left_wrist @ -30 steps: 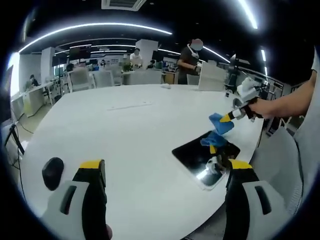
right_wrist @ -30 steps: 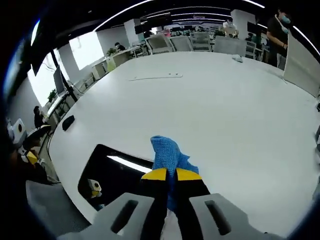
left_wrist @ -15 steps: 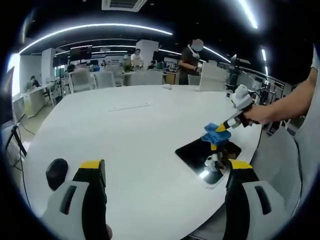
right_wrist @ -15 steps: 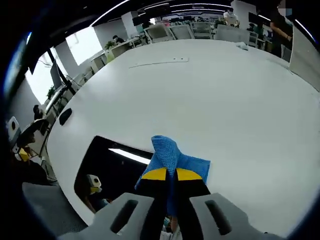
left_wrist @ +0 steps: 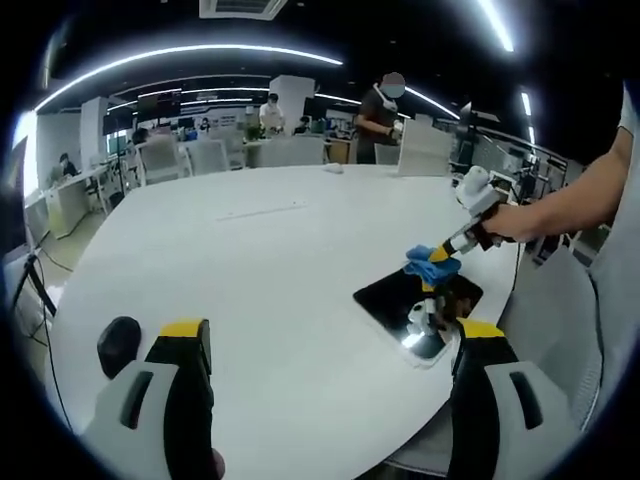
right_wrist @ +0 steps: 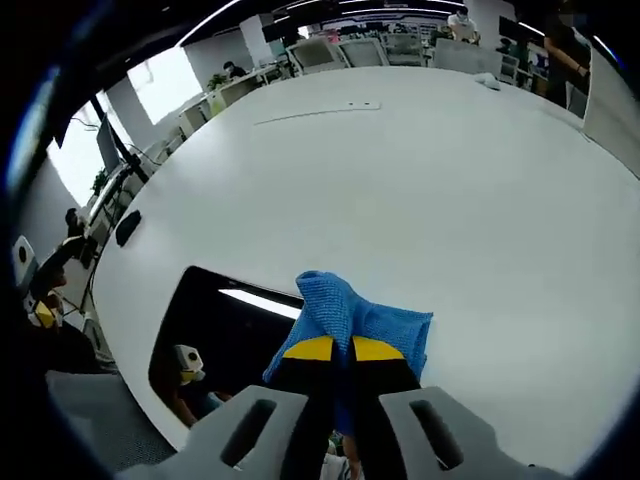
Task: Wipe the mirror surface with the cleaning cloth until all visible marks leave the cleaned area.
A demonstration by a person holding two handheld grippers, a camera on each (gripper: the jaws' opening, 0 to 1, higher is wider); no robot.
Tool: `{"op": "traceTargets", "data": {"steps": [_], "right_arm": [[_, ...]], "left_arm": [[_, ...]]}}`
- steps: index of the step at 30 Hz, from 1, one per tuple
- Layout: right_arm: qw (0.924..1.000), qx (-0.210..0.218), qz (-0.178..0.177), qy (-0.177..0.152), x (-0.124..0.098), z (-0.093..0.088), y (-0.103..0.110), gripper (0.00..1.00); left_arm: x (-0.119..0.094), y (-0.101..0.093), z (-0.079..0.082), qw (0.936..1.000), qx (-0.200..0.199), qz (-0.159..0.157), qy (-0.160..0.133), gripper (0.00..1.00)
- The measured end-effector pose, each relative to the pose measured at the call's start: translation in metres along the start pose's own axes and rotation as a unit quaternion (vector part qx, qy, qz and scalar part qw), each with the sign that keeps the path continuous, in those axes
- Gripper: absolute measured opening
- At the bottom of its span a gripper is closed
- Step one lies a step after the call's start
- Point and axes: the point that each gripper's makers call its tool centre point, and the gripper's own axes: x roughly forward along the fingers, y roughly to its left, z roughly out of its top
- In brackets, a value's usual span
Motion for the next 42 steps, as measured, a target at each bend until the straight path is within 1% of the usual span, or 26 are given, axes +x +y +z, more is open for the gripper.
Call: {"op": "traceTargets", "data": {"steps": [3, 8, 11, 14, 22, 26, 33, 35, 42], "right_arm": [[1.0000, 0.005, 0.007, 0.001, 0.003, 0.002, 0.007, 0.00], [0.9998, -0.001, 0.018, 0.004, 0.009, 0.005, 0.025, 0.00], [0.9996, -0.006, 0.026, 0.005, 0.013, 0.007, 0.038, 0.00], [0.9995, -0.015, 0.027, 0.006, 0.016, 0.009, 0.046, 0.00], [0.9990, -0.014, 0.040, 0.012, 0.025, 0.016, 0.070, 0.00], [0.9987, -0.018, 0.046, 0.015, 0.030, 0.019, 0.082, 0.00], [0.9979, -0.026, 0.056, 0.019, 0.039, 0.026, 0.102, 0.00], [0.9975, -0.029, 0.061, 0.021, 0.041, 0.027, 0.109, 0.00], [0.9966, -0.032, 0.073, 0.022, 0.049, 0.033, 0.129, 0.00]], "left_arm": [[0.001, 0.000, 0.000, 1.0000, 0.001, -0.003, 0.001, 0.99], [0.003, -0.001, 0.001, 1.0000, -0.001, -0.006, 0.002, 0.99], [0.003, 0.001, 0.001, 1.0000, -0.002, -0.006, 0.002, 0.99], [0.003, 0.005, 0.001, 1.0000, -0.005, -0.004, 0.001, 0.99], [0.006, 0.010, -0.001, 0.9999, -0.009, -0.006, 0.000, 0.99], [0.008, 0.009, 0.004, 0.9999, -0.009, -0.009, -0.003, 0.99], [0.007, 0.018, 0.009, 0.9999, -0.008, -0.007, -0.006, 0.99], [0.006, 0.021, 0.008, 0.9999, -0.009, -0.006, -0.007, 0.99], [0.005, 0.019, 0.005, 0.9999, -0.012, -0.005, -0.004, 0.99]]}}
